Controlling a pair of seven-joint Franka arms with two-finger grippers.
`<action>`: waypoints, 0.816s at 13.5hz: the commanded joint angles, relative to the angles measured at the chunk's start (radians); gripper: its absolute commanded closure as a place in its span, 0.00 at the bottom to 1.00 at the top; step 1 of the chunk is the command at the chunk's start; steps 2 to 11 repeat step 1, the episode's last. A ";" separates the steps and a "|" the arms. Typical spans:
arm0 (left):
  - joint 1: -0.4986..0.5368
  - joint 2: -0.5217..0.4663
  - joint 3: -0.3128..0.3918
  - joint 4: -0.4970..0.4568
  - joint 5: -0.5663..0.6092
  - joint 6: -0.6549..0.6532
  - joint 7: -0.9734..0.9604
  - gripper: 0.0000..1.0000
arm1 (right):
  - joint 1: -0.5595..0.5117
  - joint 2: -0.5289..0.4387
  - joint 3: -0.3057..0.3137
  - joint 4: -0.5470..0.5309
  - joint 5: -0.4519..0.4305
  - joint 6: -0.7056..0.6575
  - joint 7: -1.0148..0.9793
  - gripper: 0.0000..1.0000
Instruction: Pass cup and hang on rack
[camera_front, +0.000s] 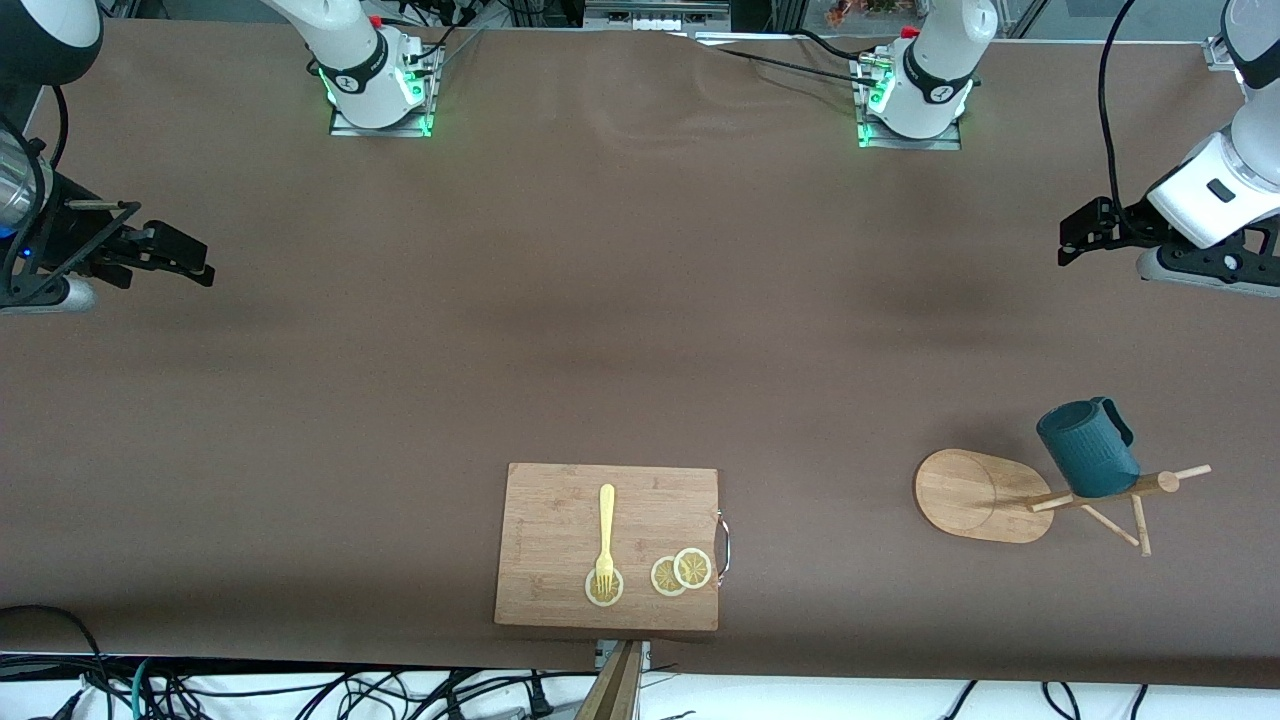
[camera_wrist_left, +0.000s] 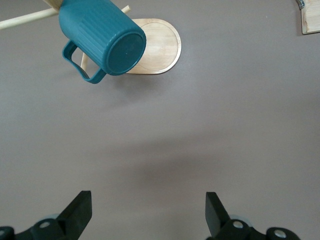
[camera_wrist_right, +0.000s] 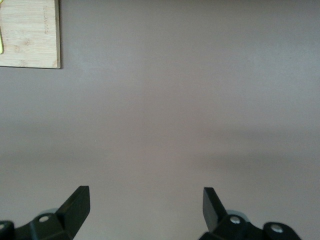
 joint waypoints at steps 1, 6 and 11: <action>-0.008 -0.019 0.007 -0.018 -0.012 0.014 0.009 0.00 | -0.001 0.001 0.003 0.013 0.015 -0.014 0.003 0.00; -0.008 -0.019 0.007 -0.018 -0.012 0.014 0.009 0.00 | -0.001 0.001 0.003 0.013 0.015 -0.014 0.003 0.00; -0.008 -0.019 0.007 -0.018 -0.012 0.014 0.009 0.00 | -0.001 0.001 0.003 0.013 0.015 -0.014 0.003 0.00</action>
